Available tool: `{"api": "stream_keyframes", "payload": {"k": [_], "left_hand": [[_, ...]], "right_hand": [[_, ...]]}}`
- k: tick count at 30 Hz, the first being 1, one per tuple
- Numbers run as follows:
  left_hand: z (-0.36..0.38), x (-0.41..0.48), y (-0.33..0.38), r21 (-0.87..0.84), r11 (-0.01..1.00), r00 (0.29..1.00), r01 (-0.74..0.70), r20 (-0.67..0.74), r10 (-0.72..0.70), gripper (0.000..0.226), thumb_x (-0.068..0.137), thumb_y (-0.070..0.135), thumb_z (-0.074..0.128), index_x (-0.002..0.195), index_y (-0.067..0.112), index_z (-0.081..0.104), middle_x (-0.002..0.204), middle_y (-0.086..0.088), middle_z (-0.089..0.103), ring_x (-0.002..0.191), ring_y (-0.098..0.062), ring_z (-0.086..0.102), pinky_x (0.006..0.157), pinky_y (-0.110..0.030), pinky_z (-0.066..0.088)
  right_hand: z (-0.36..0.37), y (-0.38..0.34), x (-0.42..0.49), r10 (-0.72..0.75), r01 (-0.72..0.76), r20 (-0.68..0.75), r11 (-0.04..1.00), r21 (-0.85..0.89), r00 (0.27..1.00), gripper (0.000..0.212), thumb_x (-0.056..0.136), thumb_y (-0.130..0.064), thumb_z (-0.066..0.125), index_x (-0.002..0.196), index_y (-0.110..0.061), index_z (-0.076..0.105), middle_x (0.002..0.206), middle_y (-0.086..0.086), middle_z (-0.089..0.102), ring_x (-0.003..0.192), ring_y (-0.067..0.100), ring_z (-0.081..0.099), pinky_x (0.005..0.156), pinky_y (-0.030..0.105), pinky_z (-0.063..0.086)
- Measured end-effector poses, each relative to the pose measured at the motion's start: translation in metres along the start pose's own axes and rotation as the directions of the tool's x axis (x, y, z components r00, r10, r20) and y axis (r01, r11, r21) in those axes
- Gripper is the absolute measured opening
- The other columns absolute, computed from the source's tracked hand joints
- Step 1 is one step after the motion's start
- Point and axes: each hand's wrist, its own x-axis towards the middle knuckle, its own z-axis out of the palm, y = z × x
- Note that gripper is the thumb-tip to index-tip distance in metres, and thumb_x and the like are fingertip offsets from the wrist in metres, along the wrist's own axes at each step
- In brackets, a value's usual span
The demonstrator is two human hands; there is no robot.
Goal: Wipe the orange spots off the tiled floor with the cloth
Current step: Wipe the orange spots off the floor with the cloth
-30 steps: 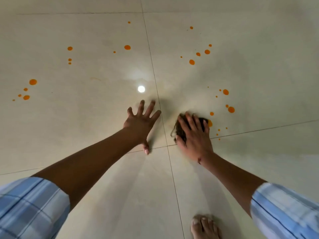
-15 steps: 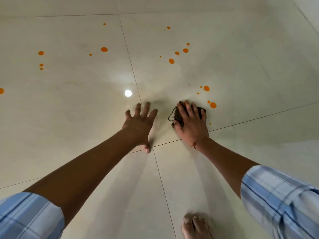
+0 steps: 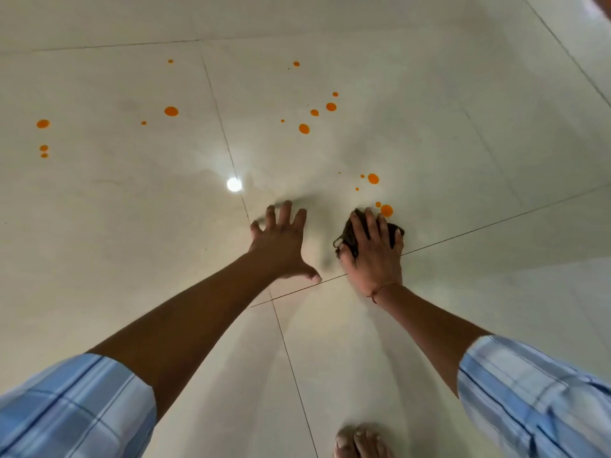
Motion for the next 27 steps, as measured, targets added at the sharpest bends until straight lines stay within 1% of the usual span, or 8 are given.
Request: {"api": "stream_keyframes", "payload": {"k": [5, 8, 11, 13, 17, 20, 24, 27], "left_hand": [[-0.005, 0.027, 0.011, 0.048, 0.999, 0.992, -0.002, 0.127, -0.004, 0.147, 0.044, 0.066, 0.082, 0.151, 0.021, -0.008, 0.158, -0.011, -0.020, 0.140, -0.046, -0.021, 0.106, -0.071, 0.006], [0.000, 0.028, 0.009, 0.054, 0.999, 0.992, 0.000, 0.129, -0.007, 0.147, 0.046, 0.068, 0.081, 0.150, 0.022, -0.012, 0.157, -0.010, -0.025, 0.139, -0.045, -0.025, 0.107, -0.070, 0.001], [0.007, 0.035, 0.007, 0.049, 0.999, 0.991, -0.002, 0.131, -0.004, 0.149, 0.044, 0.068, 0.081, 0.149, 0.022, -0.015, 0.155, -0.009, -0.029, 0.137, -0.046, -0.029, 0.104, -0.072, -0.001], [0.012, 0.039, 0.006, 0.037, 0.999, 0.992, 0.000, 0.127, -0.004, 0.150, 0.043, 0.068, 0.082, 0.149, 0.022, -0.015, 0.154, -0.008, -0.031, 0.136, -0.045, -0.031, 0.103, -0.073, -0.002], [0.007, 0.035, 0.008, 0.034, 0.999, 0.988, 0.007, 0.156, -0.012, 0.149, 0.048, 0.068, 0.081, 0.149, 0.020, -0.017, 0.152, -0.009, -0.035, 0.135, -0.045, -0.034, 0.104, -0.072, -0.004], [0.005, 0.033, 0.008, 0.027, 1.000, 0.988, 0.007, 0.154, -0.011, 0.148, 0.049, 0.068, 0.080, 0.149, 0.020, -0.018, 0.152, -0.009, -0.037, 0.135, -0.044, -0.035, 0.105, -0.071, -0.005], [0.015, 0.037, 0.003, 0.013, 1.000, 0.991, 0.004, 0.137, -0.006, 0.150, 0.046, 0.071, 0.079, 0.148, 0.024, -0.021, 0.149, -0.005, -0.041, 0.133, -0.041, -0.039, 0.103, -0.069, -0.011], [0.015, 0.035, 0.000, -0.008, 1.000, 0.991, -0.009, 0.130, 0.010, 0.150, 0.045, 0.072, 0.079, 0.149, 0.024, -0.019, 0.150, -0.004, -0.040, 0.134, -0.039, -0.039, 0.104, -0.068, -0.012]], "right_hand": [[0.011, 0.038, -0.051, -0.144, 0.144, 0.003, 0.990, -0.004, 0.990, 0.071, 0.086, -0.055, 0.038, 0.151, -0.032, 0.020, 0.160, 0.001, 0.021, 0.147, 0.028, 0.020, 0.118, 0.055, 0.013], [-0.003, 0.052, -0.003, 0.065, -0.066, -0.026, 0.998, -0.017, 0.998, 0.071, 0.089, -0.056, 0.031, 0.153, -0.027, 0.020, 0.160, 0.005, 0.022, 0.146, 0.030, 0.021, 0.116, 0.056, 0.016], [-0.019, 0.037, 0.082, 0.335, -0.330, -0.051, 0.941, 0.077, 0.941, 0.069, 0.096, -0.056, 0.027, 0.155, -0.021, 0.017, 0.162, 0.008, 0.018, 0.147, 0.030, 0.018, 0.115, 0.056, 0.014], [-0.019, 0.015, 0.107, 0.241, -0.239, -0.085, 0.970, 0.033, 0.967, 0.069, 0.095, -0.053, 0.030, 0.155, -0.020, 0.020, 0.161, 0.007, 0.022, 0.146, 0.031, 0.020, 0.115, 0.056, 0.013], [-0.008, 0.014, 0.024, -0.172, 0.173, -0.033, 0.985, 0.013, 0.984, 0.072, 0.089, -0.054, 0.034, 0.153, -0.026, 0.022, 0.161, 0.005, 0.024, 0.147, 0.030, 0.022, 0.116, 0.058, 0.016], [-0.012, 0.054, 0.020, -0.139, 0.139, -0.005, 0.990, 0.013, 0.990, 0.073, 0.087, -0.055, 0.034, 0.153, -0.027, 0.022, 0.162, 0.004, 0.021, 0.148, 0.029, 0.019, 0.118, 0.056, 0.012], [-0.024, 0.016, 0.115, 0.155, -0.154, -0.051, 0.988, 0.027, 0.987, 0.069, 0.094, -0.054, 0.032, 0.154, -0.021, 0.022, 0.162, 0.007, 0.021, 0.147, 0.031, 0.017, 0.116, 0.059, 0.011], [-0.012, -0.013, 0.077, -0.102, 0.103, -0.058, 0.995, 0.012, 0.993, 0.071, 0.089, -0.053, 0.038, 0.152, -0.023, 0.027, 0.159, 0.005, 0.027, 0.145, 0.031, 0.023, 0.114, 0.061, 0.017]]}}
